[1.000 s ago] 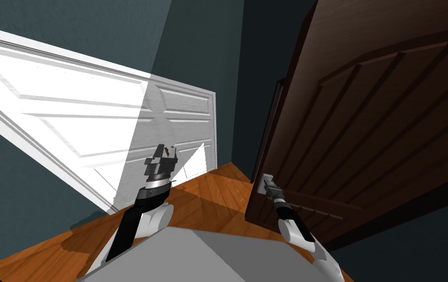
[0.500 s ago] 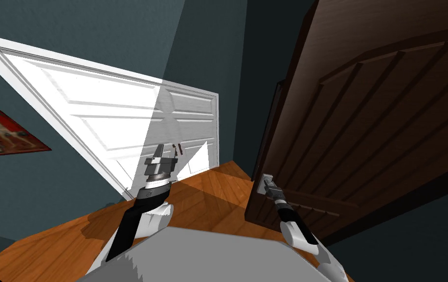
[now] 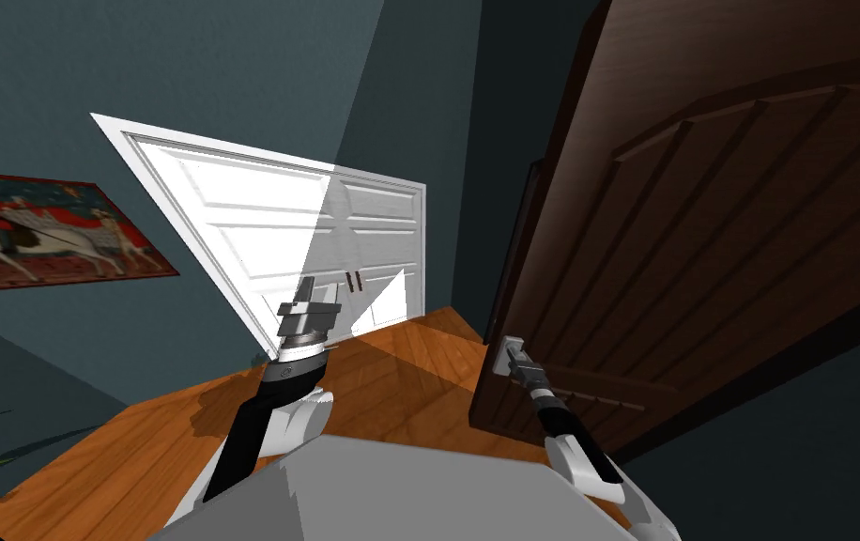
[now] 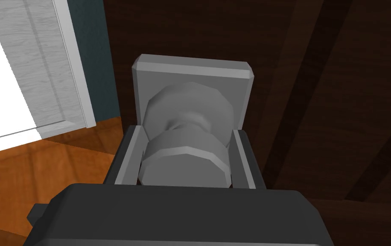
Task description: Pull the door open
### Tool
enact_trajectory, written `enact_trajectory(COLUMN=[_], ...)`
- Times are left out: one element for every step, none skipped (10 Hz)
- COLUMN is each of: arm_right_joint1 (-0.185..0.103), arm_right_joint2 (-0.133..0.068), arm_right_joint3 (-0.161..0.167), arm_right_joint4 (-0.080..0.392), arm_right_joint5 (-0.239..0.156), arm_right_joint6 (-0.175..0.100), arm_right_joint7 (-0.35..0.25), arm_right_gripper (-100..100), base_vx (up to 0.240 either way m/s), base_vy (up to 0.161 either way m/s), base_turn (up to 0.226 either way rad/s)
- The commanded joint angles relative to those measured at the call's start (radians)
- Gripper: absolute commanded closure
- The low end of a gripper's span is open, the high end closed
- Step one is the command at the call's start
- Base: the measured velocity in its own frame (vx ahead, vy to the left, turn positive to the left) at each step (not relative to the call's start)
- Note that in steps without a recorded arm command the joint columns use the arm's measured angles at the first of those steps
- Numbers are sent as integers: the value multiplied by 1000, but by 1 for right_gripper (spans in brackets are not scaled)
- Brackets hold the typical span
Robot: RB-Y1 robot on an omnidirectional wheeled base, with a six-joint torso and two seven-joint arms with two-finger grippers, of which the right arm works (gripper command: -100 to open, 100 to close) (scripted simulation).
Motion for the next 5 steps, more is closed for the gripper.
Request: enact_trajectory(arm_right_joint1=[12, 16, 11, 19, 23], arm_right_joint2=[-16, -23, -18, -31, -40], arm_right_joint3=[14, 20, 16, 29, 35], arm_right_joint4=[-6, -9, -7, -8, -9], arm_right_joint5=[1, 2, 2, 7, 9], arm_right_joint6=[-11, -16, -14, -24, -31], arm_right_joint7=[-15, -22, -17, -31, -40], arm_right_gripper=[100, 100, 100, 100, 100], base_vx=[-215, -183, -75, -121, -184], base_vy=[-48, -53, -19, -47, -59], base_turn=[92, 68, 22, 92, 133])
